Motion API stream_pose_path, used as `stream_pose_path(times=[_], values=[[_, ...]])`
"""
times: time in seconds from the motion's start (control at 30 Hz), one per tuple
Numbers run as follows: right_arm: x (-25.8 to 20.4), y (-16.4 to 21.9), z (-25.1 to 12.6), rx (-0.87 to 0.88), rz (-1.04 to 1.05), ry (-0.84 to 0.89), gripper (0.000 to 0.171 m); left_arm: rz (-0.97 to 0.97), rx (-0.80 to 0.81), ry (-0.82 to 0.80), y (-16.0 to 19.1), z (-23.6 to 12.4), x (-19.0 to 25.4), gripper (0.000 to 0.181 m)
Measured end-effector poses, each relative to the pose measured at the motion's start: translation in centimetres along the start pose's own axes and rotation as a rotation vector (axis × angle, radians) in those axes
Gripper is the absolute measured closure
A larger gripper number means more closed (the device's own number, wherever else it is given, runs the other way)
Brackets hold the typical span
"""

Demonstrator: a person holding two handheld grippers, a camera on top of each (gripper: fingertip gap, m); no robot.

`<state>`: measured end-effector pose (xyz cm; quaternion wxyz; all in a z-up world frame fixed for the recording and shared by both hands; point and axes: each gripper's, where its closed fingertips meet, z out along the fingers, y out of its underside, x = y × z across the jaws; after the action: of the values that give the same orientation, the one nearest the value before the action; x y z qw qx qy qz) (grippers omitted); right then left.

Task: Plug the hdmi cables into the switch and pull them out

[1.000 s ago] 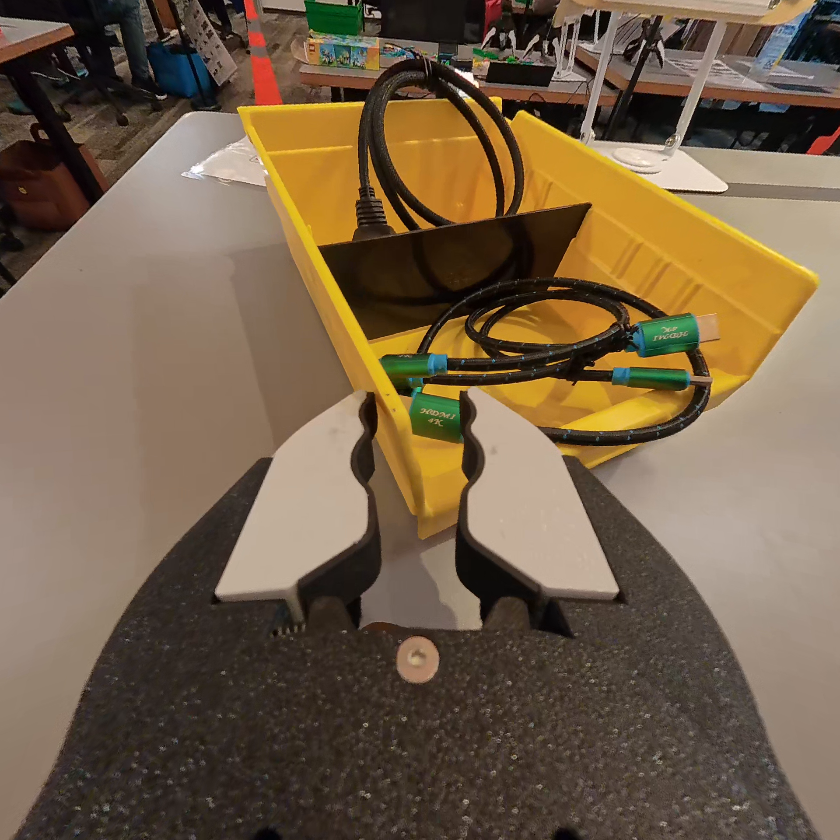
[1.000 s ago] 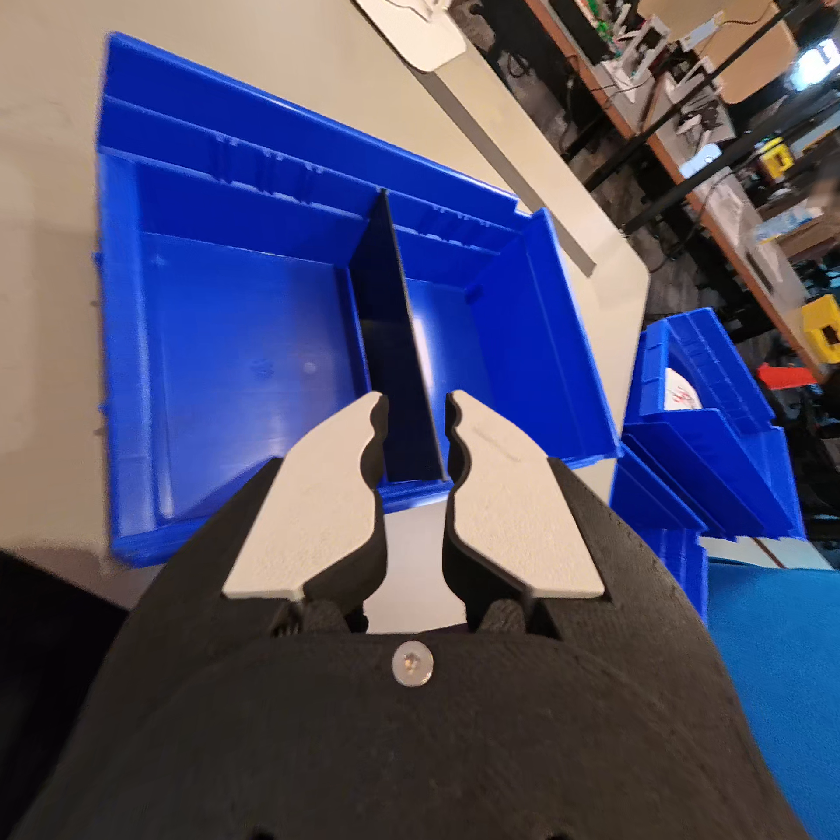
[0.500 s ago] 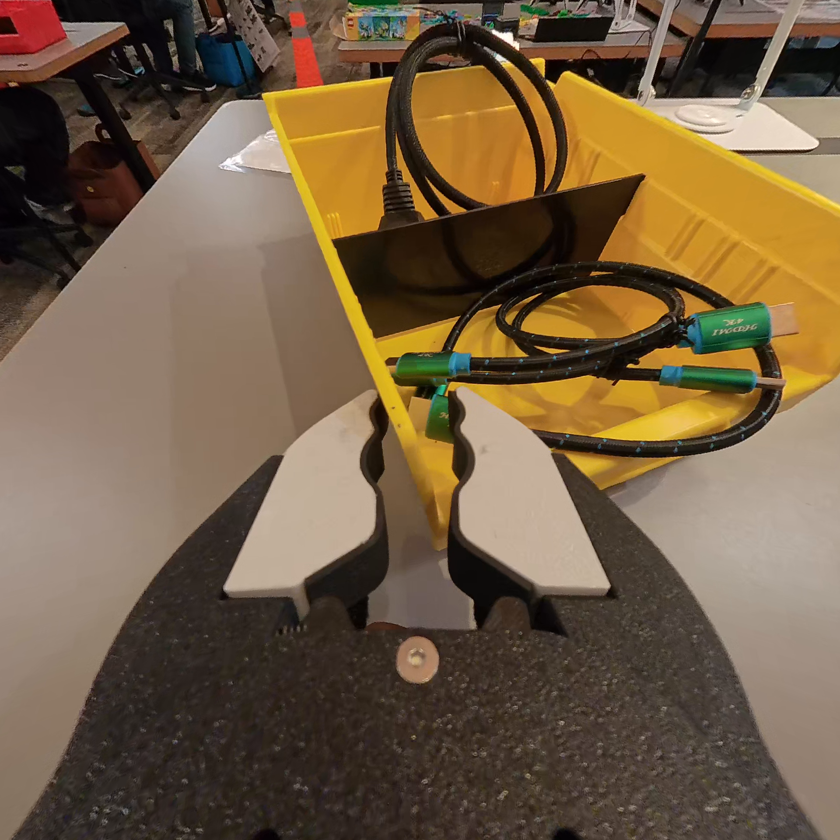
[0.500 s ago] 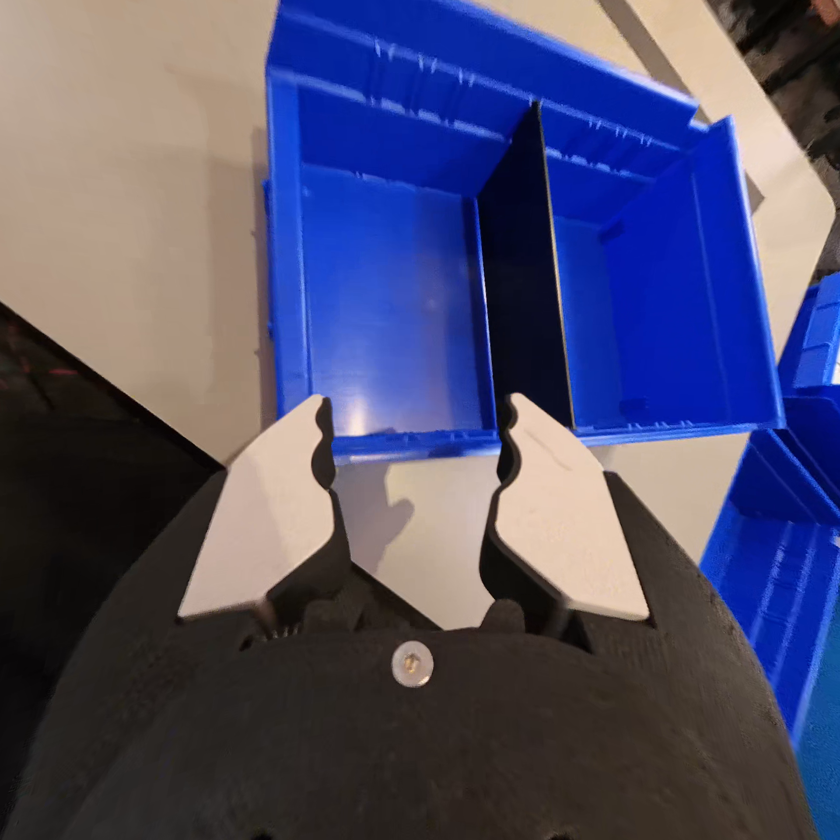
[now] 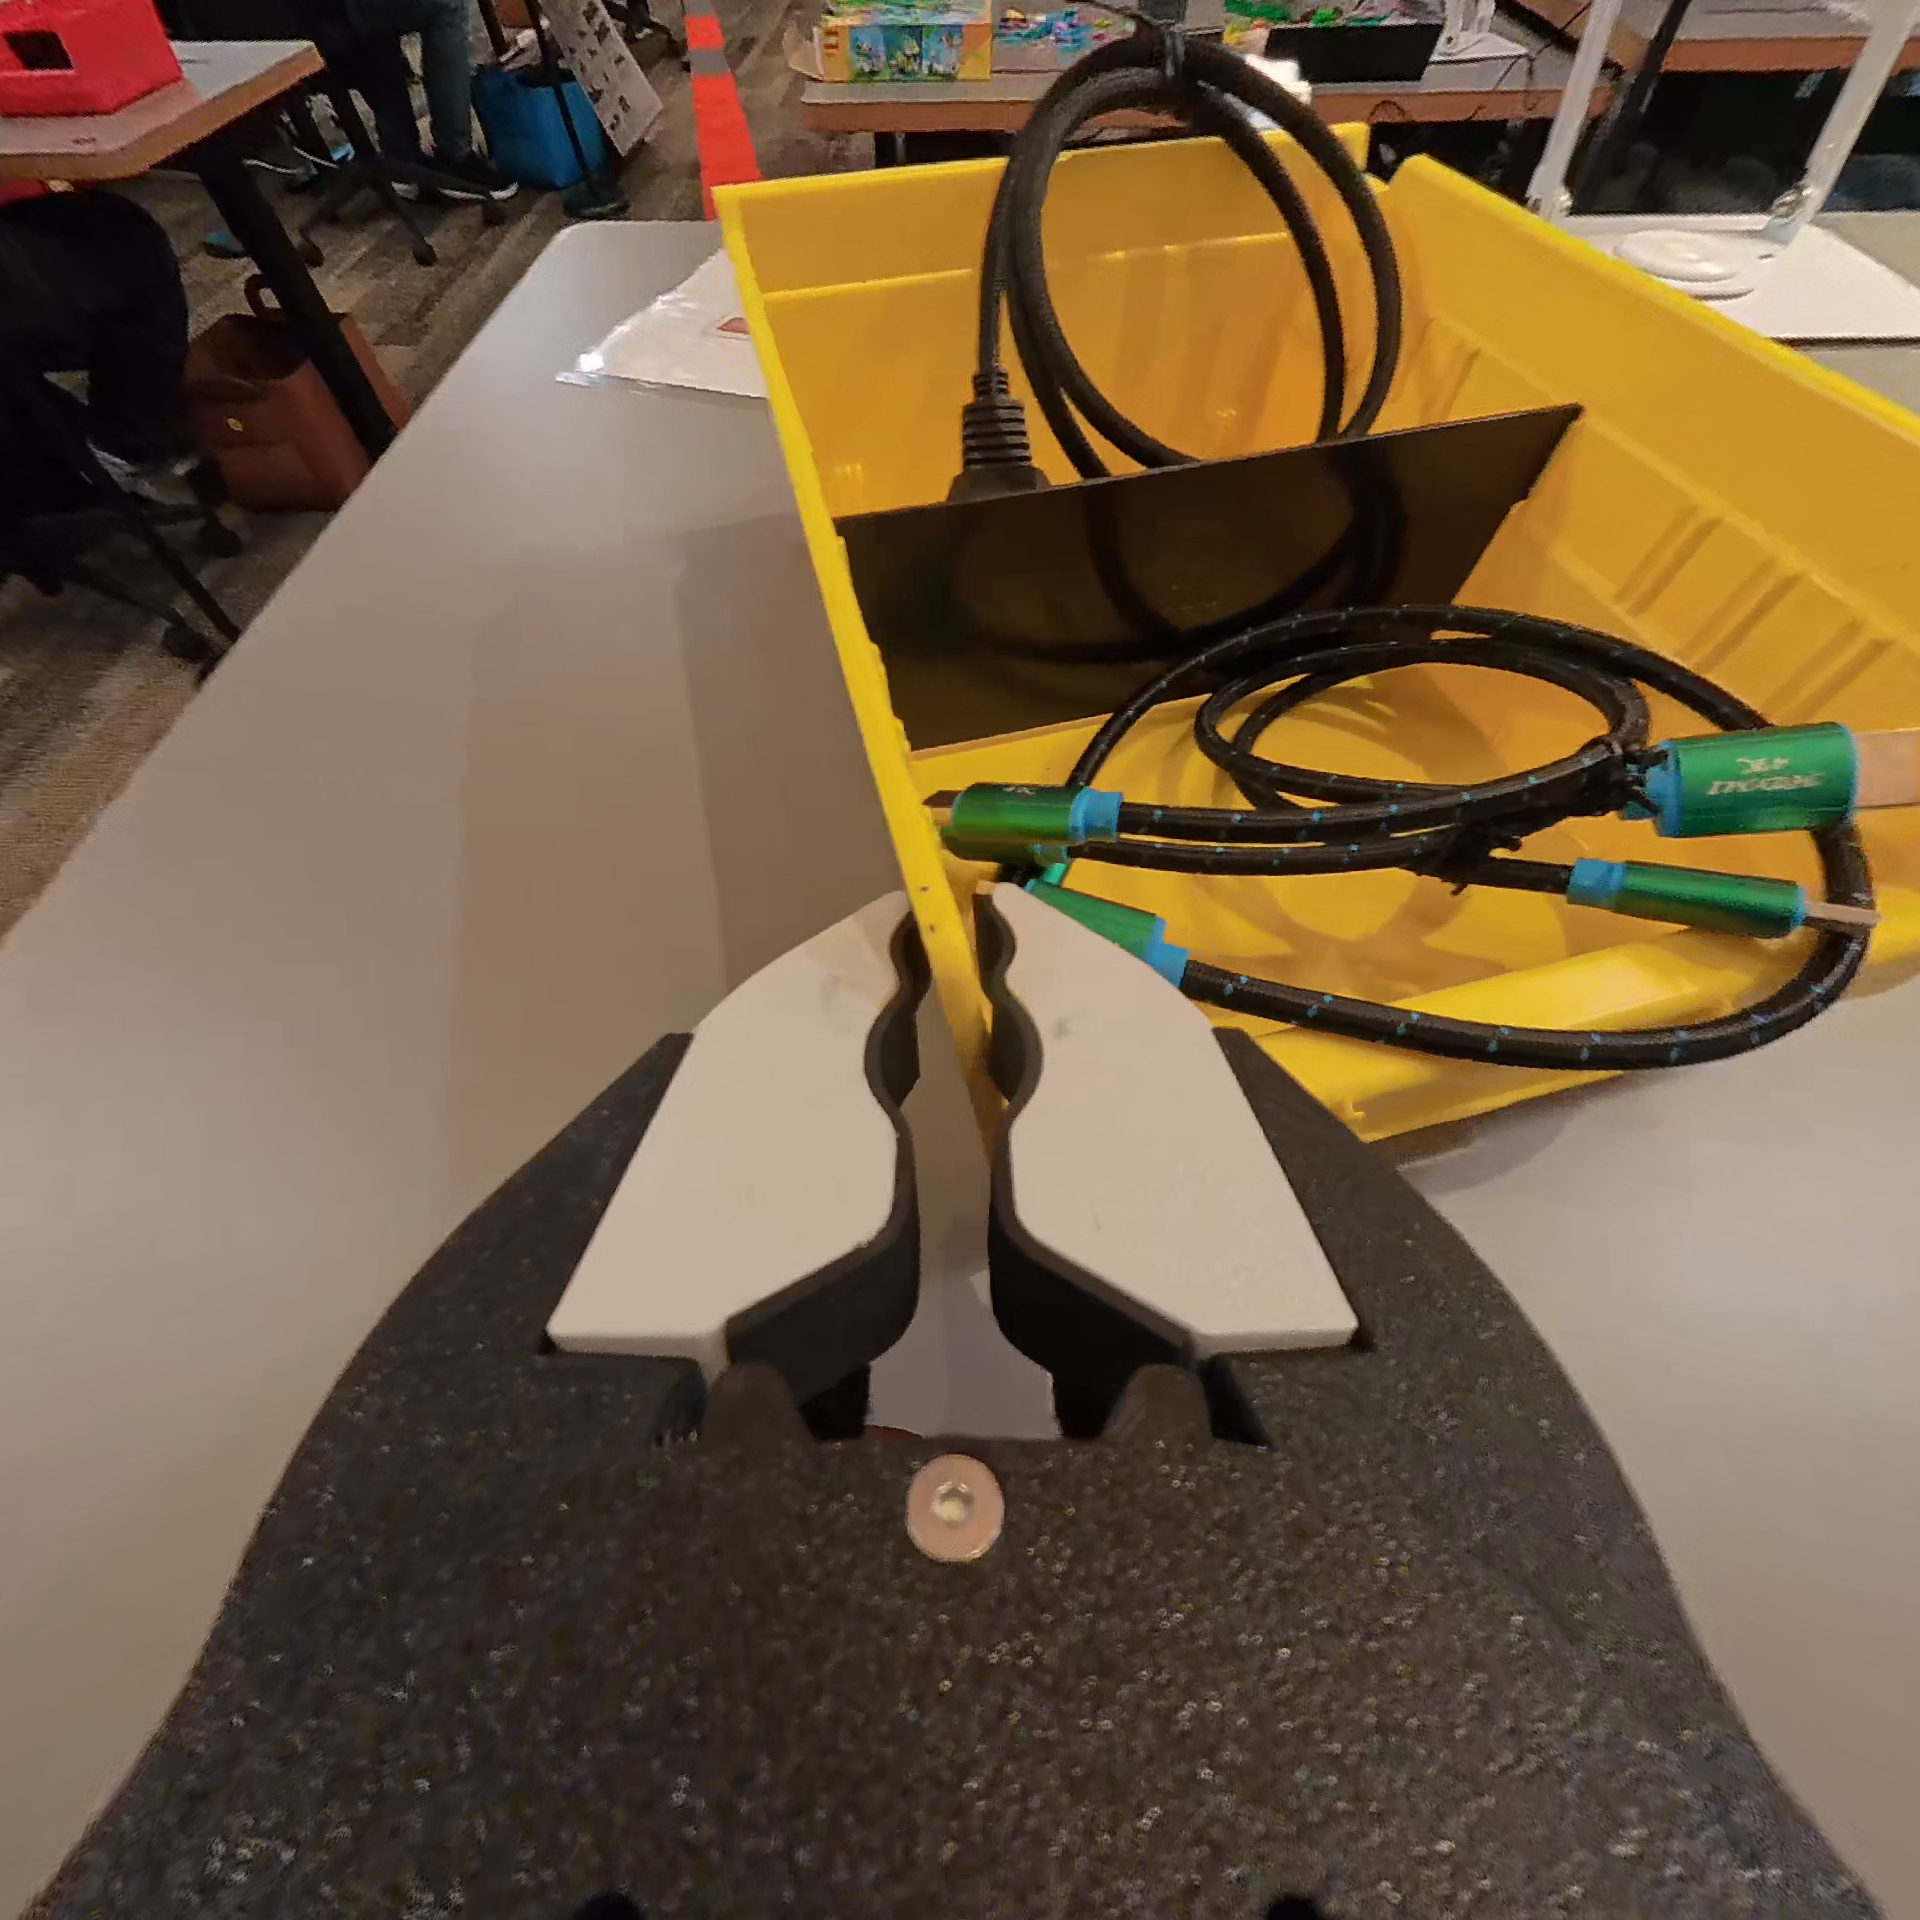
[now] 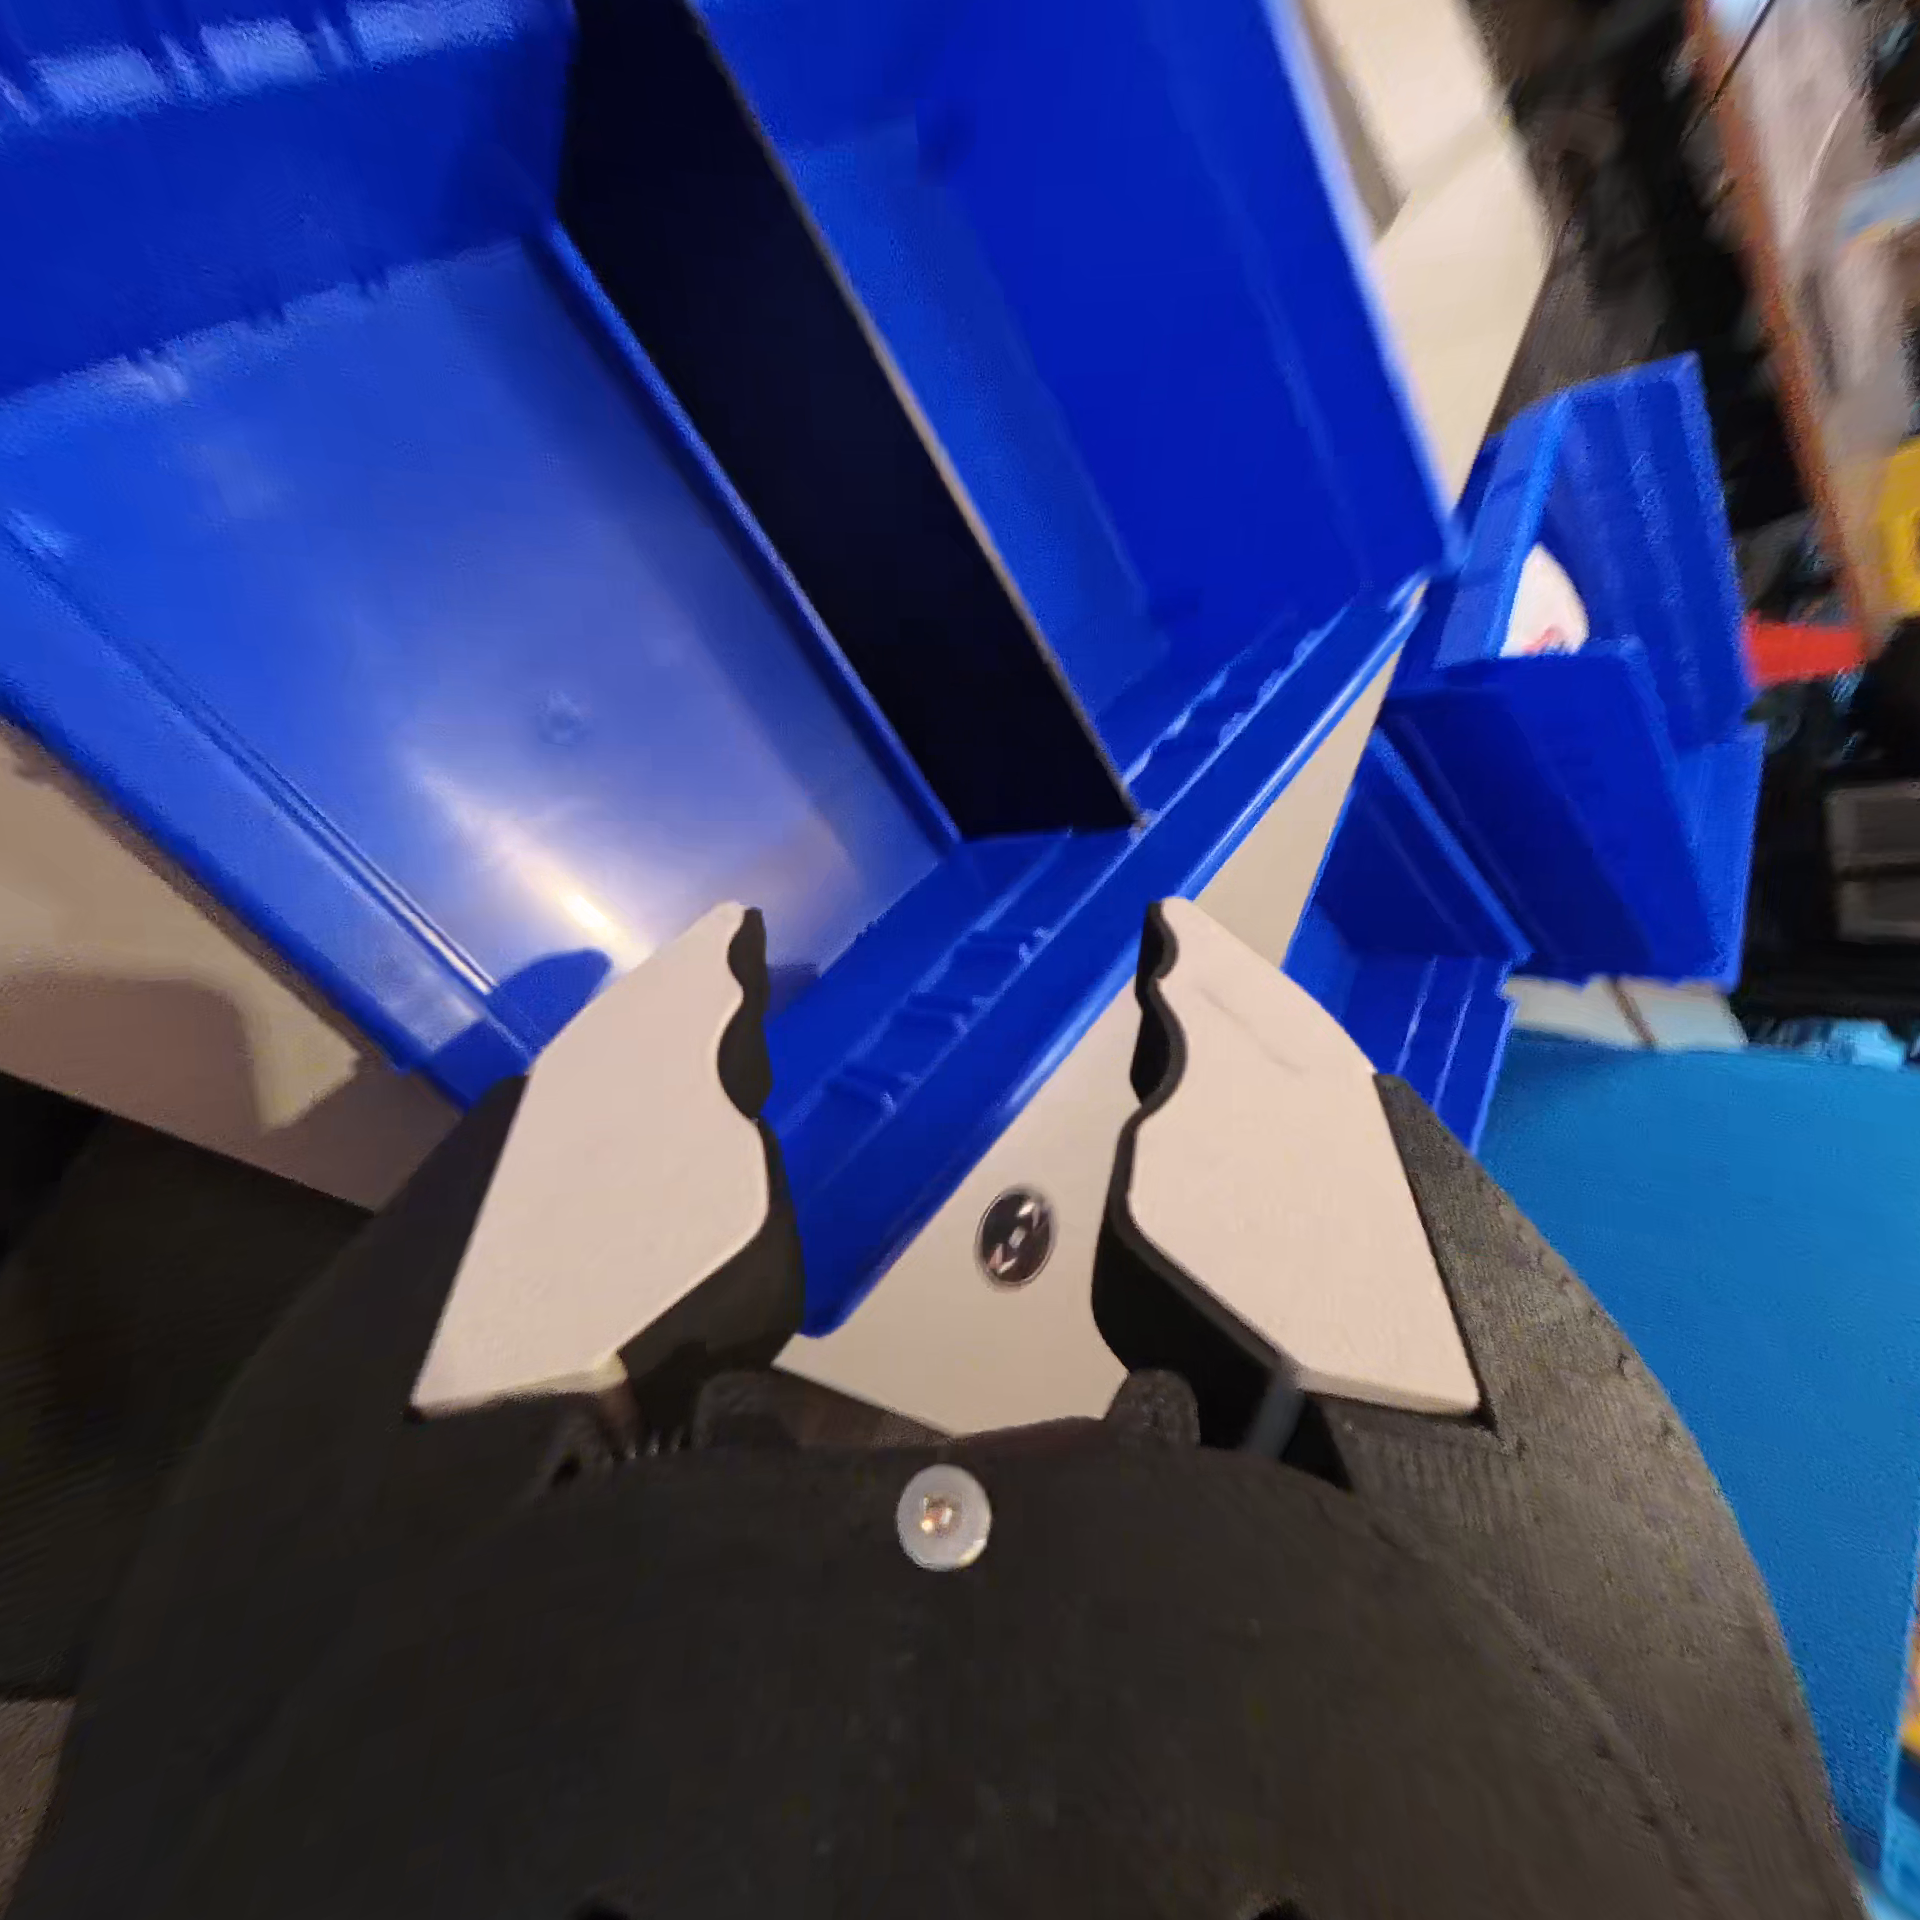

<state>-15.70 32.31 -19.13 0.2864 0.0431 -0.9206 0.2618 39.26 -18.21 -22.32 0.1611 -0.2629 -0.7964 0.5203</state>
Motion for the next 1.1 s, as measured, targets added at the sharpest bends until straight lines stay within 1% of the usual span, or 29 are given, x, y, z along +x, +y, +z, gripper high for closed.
stream_pose_path(times=[0.03, 0.07, 0.1, 0.13, 0.2, 0.27, 0.3, 0.37, 0.4, 0.47, 0.53, 0.6, 0.63, 0.67, 0.7, 0.73, 0.77, 0.83, 0.9, 1.0, 1.03, 1.1], values=[[0.1, -1.1, -0.8, 0.059, -0.020, -0.003, 0.105, 0.022, 0.005, -0.010, 0.0, -0.1, -0.3, 0.172], [-0.6, -2.5, -1.6, 0.127, -0.044, -0.037, 0.108, 0.036, 0.027, -0.010, -0.3, -0.5, -0.4, 0.166], [-1.9, -4.0, -2.4, 0.194, -0.074, -0.095, 0.108, 0.038, 0.065, -0.003, -0.8, -1.1, -0.2, 0.160], [-3.8, -5.7, -3.1, 0.256, -0.113, -0.166, 0.110, 0.039, 0.114, 0.008, -1.4, -1.8, 0.1, 0.157], [-8.3, -9.2, -4.1, 0.353, -0.200, -0.318, 0.111, 0.066, 0.176, 0.011, -2.2, -3.0, 1.1, 0.140], [-13.8, -13.4, -5.0, 0.456, -0.284, -0.456, 0.114, 0.122, 0.190, 0.005, -2.3, -3.3, 2.4, 0.126], [-16.7, -15.6, -5.4, 0.505, -0.314, -0.520, 0.116, 0.157, 0.191, -0.004, -2.3, -3.3, 3.0, 0.122], [-22.4, -19.4, -5.9, 0.584, -0.350, -0.626, 0.118, 0.228, 0.213, -0.049, -2.5, -3.5, 3.8, 0.122], [-24.8, -21.2, -5.7, 0.615, -0.355, -0.649, 0.119, 0.251, 0.233, -0.079, -2.9, -3.8, 4.1, 0.122], [-28.5, -24.3, -3.9, 0.651, -0.323, -0.675, 0.119, 0.283, 0.287, -0.109, -3.8, -4.6, 5.1, 0.122], [-30.6, -26.9, -1.3, 0.663, -0.193, -0.694, 0.119, 0.313, 0.338, -0.094, -4.7, -5.2, 6.7, 0.123], [-31.0, -28.2, 1.0, 0.664, -0.032, -0.694, 0.119, 0.338, 0.323, -0.059, -4.6, -4.9, 8.0, 0.123], [-30.4, -28.4, 1.5, 0.666, 0.023, -0.659, 0.114, 0.333, 0.291, -0.052, -4.2, -4.5, 8.2, 0.123], [-29.2, -28.7, 1.2, 0.714, 0.071, -0.606, 0.116, 0.318, 0.259, -0.048, -3.8, -4.0, 8.2, 0.123], [-27.9, -28.8, 0.6, 0.777, 0.123, -0.556, 0.124, 0.297, 0.245, -0.037, -3.5, -3.6, 8.1, 0.124], [-26.6, -28.4, 0.4, 0.803, 0.168, -0.512, 0.127, 0.266, 0.235, -0.036, -3.2, -3.1, 7.8, 0.127], [-25.7, -27.7, 0.5, 0.799, 0.196, -0.477, 0.125, 0.232, 0.212, -0.051, -2.8, -2.7, 7.2, 0.129], [-23.6, -26.0, 1.1, 0.764, 0.243, -0.393, 0.122, 0.186, 0.156, -0.087, -1.9, -1.9, 5.9, 0.129], [-21.8, -24.1, 0.9, 0.752, 0.288, -0.321, 0.122, 0.153, 0.131, -0.103, -1.1, -1.6, 5.1, 0.139], [-20.2, -22.0, 0.0, 0.771, 0.287, -0.233, 0.126, 0.115, 0.115, -0.153, -0.5, -1.5, 3.8, 0.138], [-19.6, -21.6, 0.4, 0.757, 0.270, -0.188, 0.127, 0.109, 0.111, -0.173, -0.5, -1.5, 3.3, 0.137], [-18.4, -20.3, 2.3, 0.655, 0.234, -0.108, 0.119, 0.071, 0.098, -0.189, -0.3, -1.5, 2.5, 0.134]])
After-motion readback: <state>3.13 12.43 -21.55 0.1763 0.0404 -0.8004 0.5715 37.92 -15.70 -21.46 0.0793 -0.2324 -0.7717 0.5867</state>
